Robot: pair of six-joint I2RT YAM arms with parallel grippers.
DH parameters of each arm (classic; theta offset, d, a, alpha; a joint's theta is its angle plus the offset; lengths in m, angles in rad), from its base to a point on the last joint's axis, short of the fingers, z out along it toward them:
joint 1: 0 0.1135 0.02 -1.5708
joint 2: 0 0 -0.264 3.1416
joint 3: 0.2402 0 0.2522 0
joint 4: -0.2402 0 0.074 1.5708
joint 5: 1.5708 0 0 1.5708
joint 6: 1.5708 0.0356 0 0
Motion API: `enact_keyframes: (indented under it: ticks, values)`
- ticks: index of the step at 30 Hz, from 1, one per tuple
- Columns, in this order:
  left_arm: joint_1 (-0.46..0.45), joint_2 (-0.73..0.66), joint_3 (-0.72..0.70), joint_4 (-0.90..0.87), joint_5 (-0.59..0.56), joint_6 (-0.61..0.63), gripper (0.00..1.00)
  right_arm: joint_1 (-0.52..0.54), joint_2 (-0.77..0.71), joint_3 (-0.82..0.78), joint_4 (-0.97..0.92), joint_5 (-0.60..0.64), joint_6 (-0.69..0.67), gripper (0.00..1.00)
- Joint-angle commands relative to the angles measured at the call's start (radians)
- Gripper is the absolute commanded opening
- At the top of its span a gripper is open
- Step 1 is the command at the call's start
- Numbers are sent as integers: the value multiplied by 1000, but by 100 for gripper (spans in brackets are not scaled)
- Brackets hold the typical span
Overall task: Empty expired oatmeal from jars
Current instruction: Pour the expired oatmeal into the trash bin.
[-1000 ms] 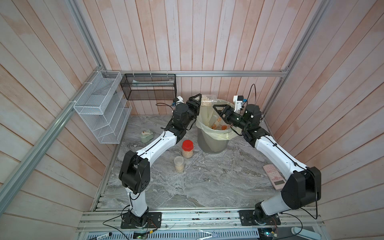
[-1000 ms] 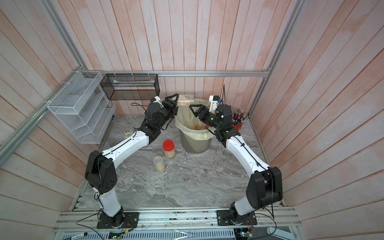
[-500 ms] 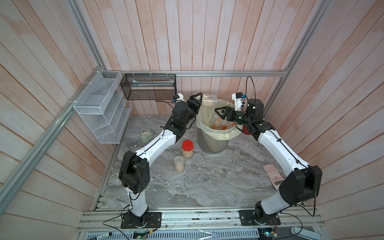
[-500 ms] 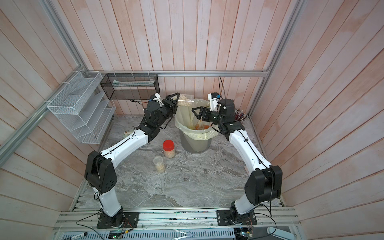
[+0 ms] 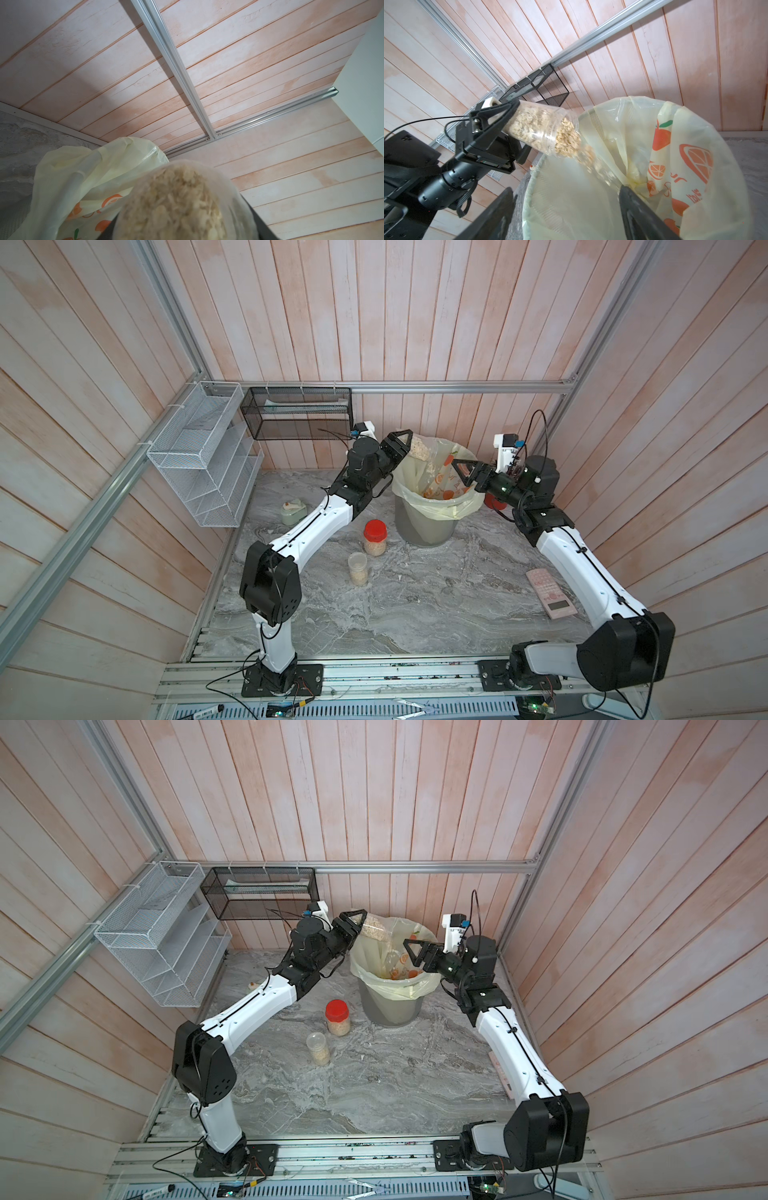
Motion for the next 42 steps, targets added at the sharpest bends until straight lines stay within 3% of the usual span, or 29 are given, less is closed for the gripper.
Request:
enact_keyframes:
  ticks: [1,10,25,42]
  values:
    - [-7,9,50,-30,17,104,17,-13,-53,-28,48,17,9,84]
    - [-35,38,144,-146,23,288,17,-46,-171,-117,33,30,25,88]
    - [-62,145,318,-326,53,460,16,-98,-416,-316,-41,49,67,94]
    - [-108,258,632,-680,-20,842,16,-128,-555,-434,-143,26,146,98]
